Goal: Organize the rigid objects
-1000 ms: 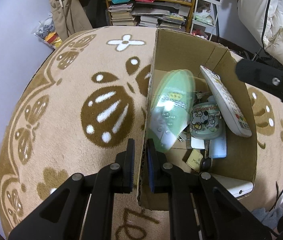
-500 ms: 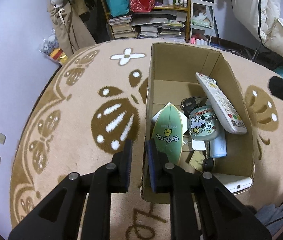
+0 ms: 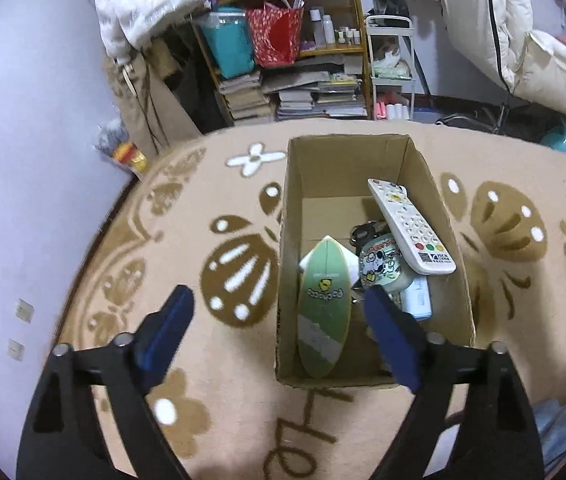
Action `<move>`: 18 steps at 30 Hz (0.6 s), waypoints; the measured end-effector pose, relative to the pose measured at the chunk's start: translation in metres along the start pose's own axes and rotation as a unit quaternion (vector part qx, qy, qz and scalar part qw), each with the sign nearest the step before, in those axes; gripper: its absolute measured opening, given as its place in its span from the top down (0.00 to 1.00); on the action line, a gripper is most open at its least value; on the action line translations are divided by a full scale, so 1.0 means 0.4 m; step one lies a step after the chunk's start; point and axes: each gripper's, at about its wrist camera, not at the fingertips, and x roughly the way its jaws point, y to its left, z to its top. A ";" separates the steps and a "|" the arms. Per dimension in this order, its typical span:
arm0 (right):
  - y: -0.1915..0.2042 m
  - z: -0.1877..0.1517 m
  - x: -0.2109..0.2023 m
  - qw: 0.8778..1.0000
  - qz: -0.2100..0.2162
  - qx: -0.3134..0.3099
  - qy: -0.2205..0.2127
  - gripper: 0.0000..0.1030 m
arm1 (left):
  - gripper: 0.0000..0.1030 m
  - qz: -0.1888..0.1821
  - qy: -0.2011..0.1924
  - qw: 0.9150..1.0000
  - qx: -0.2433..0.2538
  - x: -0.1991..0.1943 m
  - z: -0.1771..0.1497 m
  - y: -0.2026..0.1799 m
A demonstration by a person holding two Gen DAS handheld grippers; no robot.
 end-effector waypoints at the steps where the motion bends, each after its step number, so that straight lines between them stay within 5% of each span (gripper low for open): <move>1: -0.005 -0.008 -0.014 1.000 -0.001 -0.001 -0.003 0.00 | 0.12 0.002 0.002 1.000 0.004 -0.005 0.000 -0.005; 8: -0.036 -0.053 -0.094 0.999 -0.008 0.021 -0.036 0.00 | 0.09 0.004 0.004 1.000 0.008 -0.055 -0.027 -0.017; 18: -0.022 -0.101 -0.175 0.996 -0.016 0.003 -0.093 0.00 | 0.07 0.015 -0.063 0.998 -0.019 -0.204 -0.059 -0.014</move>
